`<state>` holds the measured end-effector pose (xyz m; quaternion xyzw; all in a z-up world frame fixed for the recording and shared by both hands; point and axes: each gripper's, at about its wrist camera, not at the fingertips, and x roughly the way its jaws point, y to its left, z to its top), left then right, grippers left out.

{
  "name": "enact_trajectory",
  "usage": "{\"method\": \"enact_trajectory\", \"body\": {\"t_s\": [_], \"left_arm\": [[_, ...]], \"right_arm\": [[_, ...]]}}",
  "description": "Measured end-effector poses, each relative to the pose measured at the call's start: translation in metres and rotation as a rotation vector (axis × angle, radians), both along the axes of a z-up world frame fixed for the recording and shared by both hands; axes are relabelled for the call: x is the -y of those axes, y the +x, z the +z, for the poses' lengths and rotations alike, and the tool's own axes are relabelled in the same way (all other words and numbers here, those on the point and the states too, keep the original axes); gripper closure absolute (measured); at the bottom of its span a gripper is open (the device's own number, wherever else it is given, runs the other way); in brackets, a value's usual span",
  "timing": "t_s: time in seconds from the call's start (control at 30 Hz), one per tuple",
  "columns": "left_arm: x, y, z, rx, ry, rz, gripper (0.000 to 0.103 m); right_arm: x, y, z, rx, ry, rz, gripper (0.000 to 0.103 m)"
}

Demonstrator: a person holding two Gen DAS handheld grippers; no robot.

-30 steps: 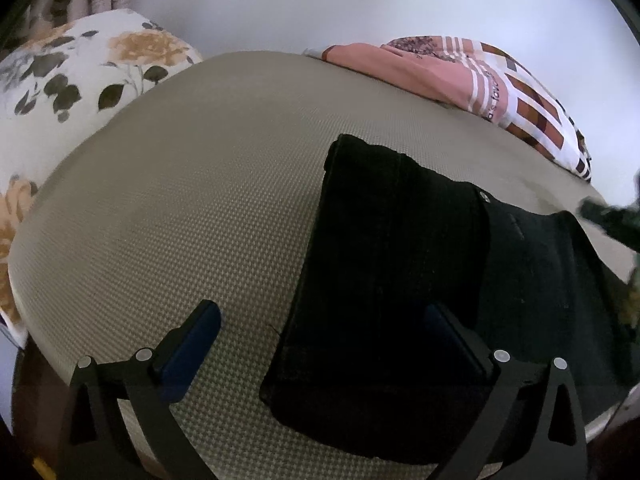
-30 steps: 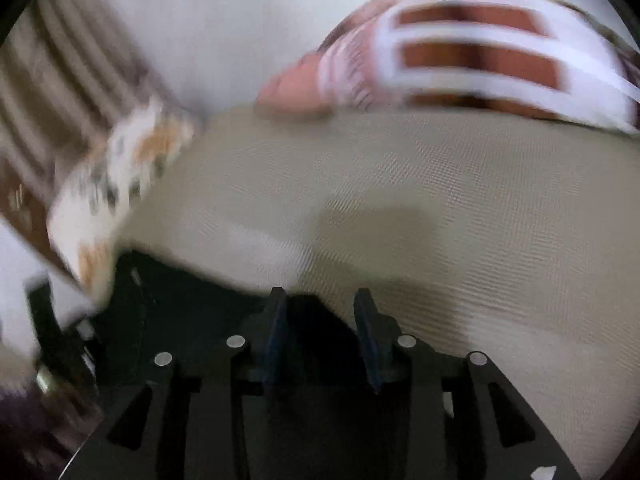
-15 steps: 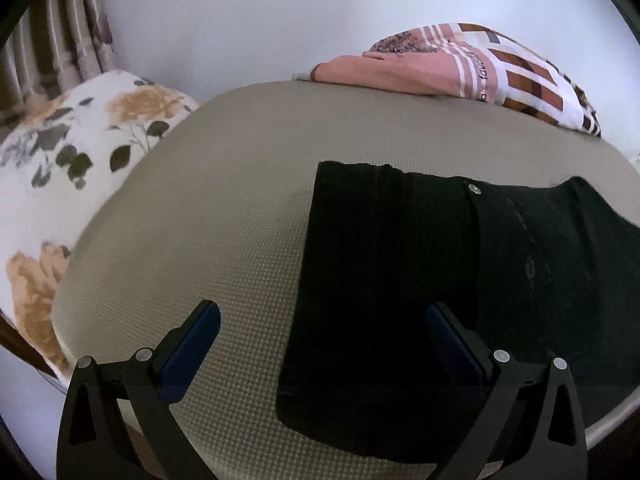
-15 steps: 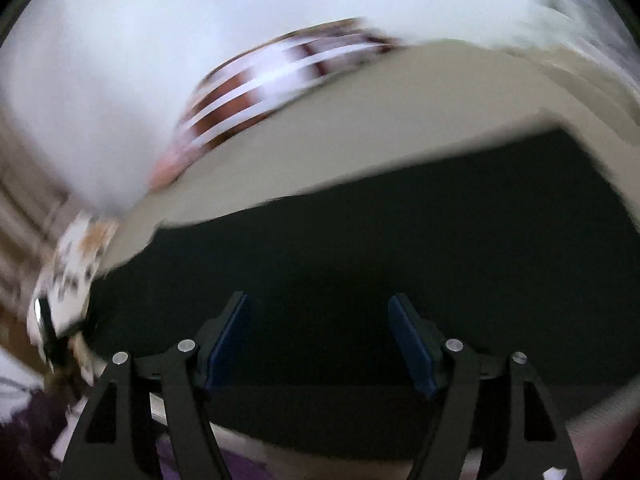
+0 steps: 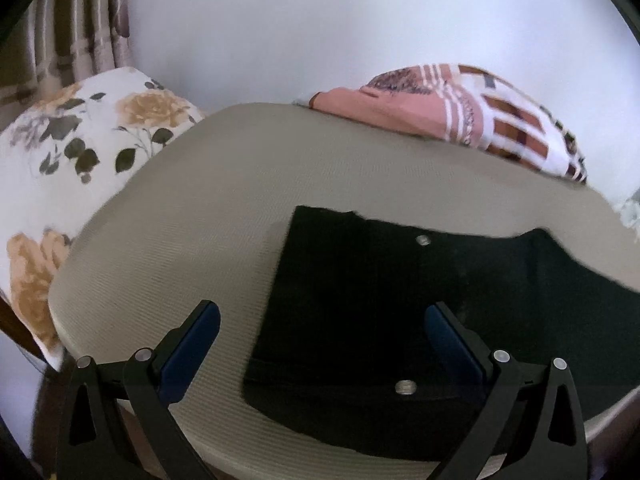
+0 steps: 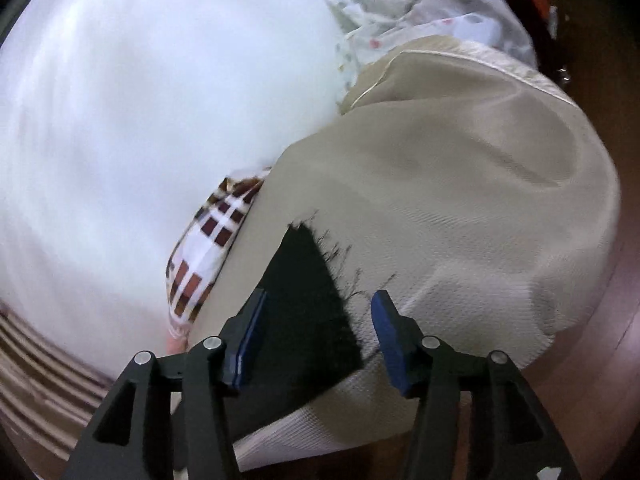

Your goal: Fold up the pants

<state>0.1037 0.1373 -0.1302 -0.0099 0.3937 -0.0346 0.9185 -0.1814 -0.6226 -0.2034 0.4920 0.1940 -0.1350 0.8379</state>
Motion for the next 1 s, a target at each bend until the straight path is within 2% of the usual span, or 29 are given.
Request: {"method": "enact_trajectory", "body": {"t_s": [0.1, 0.3, 0.4, 0.43, 0.57, 0.77, 0.83, 0.87, 0.9, 1.0], "left_arm": [[0.007, -0.003, 0.002, -0.015, -0.015, -0.007, 0.001], [0.008, -0.011, 0.003, -0.035, -0.052, -0.002, 0.001], [0.006, -0.011, -0.001, -0.059, -0.086, 0.006, 0.001], [0.006, -0.011, -0.002, -0.062, -0.092, 0.007, 0.001], [0.007, -0.013, 0.000, -0.061, -0.092, -0.003, 0.001], [0.008, -0.014, 0.003, -0.056, -0.096, -0.022, 0.001], [0.009, -0.014, 0.003, -0.055, -0.106, -0.028, 0.001], [0.010, -0.014, 0.003, -0.053, -0.103, -0.033, 0.001], [0.013, -0.014, 0.003, -0.052, -0.091, -0.040, 0.001], [0.019, -0.017, 0.004, -0.032, -0.052, -0.054, 0.001]], "right_arm": [[-0.006, 0.017, -0.013, -0.069, -0.006, 0.041, 0.050], [-0.029, 0.009, -0.030, 0.026, 0.094, 0.059, 0.050], [-0.037, 0.015, -0.047, 0.108, 0.280, 0.135, 0.048], [-0.043, 0.020, -0.050, 0.109, 0.307, 0.155, 0.048], [-0.052, 0.026, -0.047, 0.126, 0.286, 0.143, 0.047], [-0.044, 0.046, -0.039, 0.044, 0.265, 0.104, 0.050], [-0.043, 0.056, -0.037, 0.005, 0.255, 0.097, 0.063], [-0.045, 0.062, -0.036, -0.033, 0.239, 0.098, 0.082], [-0.050, 0.070, -0.038, -0.090, 0.215, 0.110, 0.089], [-0.056, 0.072, -0.042, -0.082, 0.214, 0.107, 0.092]]}}
